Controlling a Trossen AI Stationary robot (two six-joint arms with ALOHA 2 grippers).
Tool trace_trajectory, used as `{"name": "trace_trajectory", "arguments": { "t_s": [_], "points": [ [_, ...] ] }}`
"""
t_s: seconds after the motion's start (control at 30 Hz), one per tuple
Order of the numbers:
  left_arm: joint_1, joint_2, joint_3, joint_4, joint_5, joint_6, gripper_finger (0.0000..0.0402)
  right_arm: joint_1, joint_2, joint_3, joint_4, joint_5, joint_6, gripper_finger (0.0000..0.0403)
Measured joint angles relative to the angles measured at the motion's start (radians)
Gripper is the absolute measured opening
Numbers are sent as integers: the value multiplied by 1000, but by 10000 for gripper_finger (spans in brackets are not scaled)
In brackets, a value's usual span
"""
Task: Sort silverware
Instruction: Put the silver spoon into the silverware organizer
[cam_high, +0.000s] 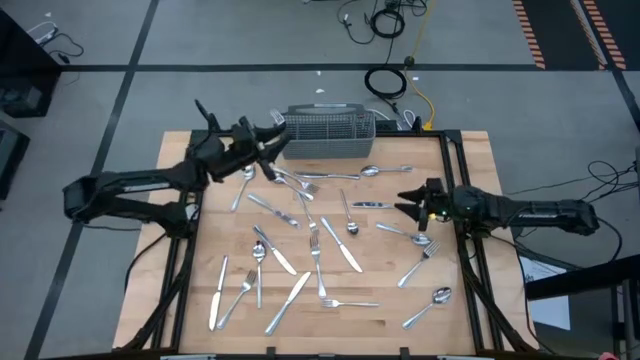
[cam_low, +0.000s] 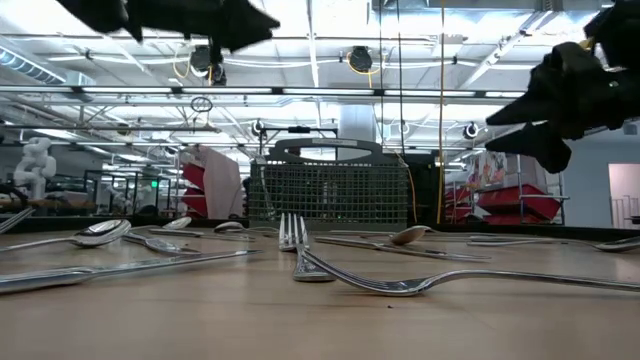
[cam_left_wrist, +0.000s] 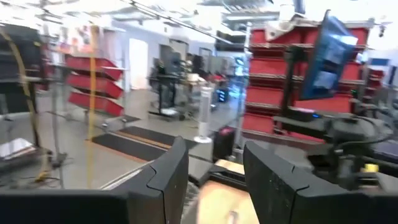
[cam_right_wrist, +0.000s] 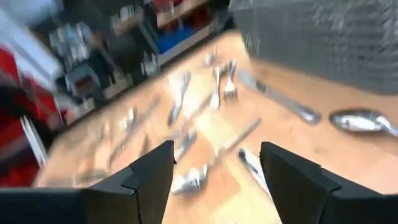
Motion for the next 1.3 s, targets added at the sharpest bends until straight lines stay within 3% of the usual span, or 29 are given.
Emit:
{"name": "trace_trajectory", "arguments": {
  "t_s": [0.3,0.4,0.7,1.03,1.2,1.3],
  "points": [
    [-62,-116,64,-273,-13,-36,157,72,406,381,-578,-32,-126,220],
    [-78,-129,64,-331,-13,-68,157,118,541,464,-676,-33,-131,220],
    [-141,-208,64,-466,-11,-107,157,234,846,475,-656,-57,-63,220],
    [-167,-255,64,-582,-12,-122,157,243,1002,474,-652,19,-8,219],
    [-167,-255,64,-592,-12,-122,157,242,1083,446,-611,-53,79,215],
    [-167,-255,64,-604,-12,-121,157,245,1114,452,-616,-73,123,176]
  ]
}}
